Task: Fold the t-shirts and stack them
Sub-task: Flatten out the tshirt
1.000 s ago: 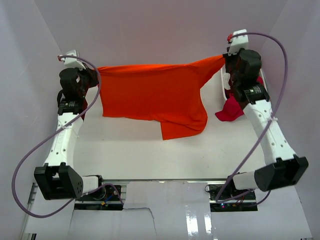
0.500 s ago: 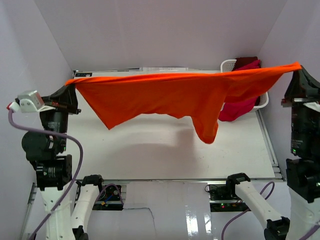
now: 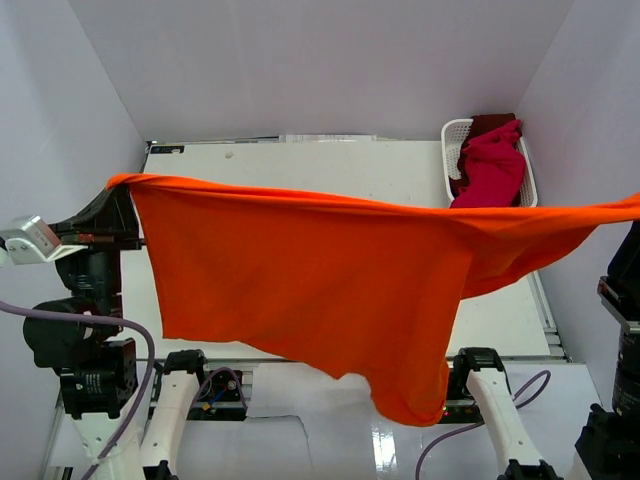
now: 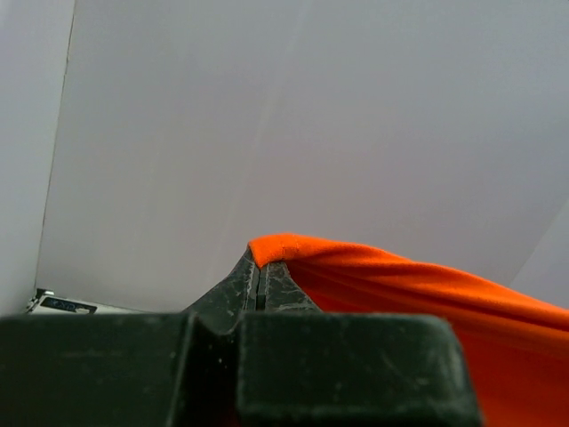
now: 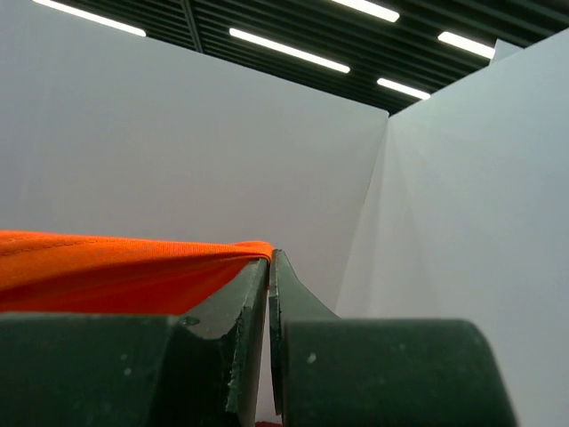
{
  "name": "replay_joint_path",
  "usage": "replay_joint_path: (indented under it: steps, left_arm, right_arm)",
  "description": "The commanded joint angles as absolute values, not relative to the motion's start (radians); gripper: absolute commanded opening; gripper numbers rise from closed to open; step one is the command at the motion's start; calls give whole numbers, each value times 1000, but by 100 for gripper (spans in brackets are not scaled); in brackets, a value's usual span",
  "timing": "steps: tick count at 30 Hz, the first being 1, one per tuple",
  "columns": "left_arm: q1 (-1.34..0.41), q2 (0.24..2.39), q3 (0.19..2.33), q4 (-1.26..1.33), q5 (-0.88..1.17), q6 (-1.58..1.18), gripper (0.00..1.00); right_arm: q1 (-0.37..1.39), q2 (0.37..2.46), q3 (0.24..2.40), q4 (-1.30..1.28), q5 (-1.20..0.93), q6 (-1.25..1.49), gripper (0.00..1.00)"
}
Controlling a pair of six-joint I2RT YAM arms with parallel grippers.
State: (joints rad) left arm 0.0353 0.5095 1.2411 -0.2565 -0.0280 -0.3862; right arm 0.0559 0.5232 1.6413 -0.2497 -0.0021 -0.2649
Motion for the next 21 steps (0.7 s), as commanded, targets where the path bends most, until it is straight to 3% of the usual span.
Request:
replay_joint_path:
  steps: [1, 9, 21]
  left_arm:
    - [40, 509, 1188, -318, -127, -400, 0]
    - [40, 503, 1028, -249, -77, -446, 0]
    - [40, 577, 982, -235, -2, -509, 0]
  right_arm:
    - [12, 508, 1631, -141, -52, -212, 8]
    - [-69, 483, 1402, -57, -115, -157, 8]
    - [-67, 535, 1298, -75, -115, -155, 8]
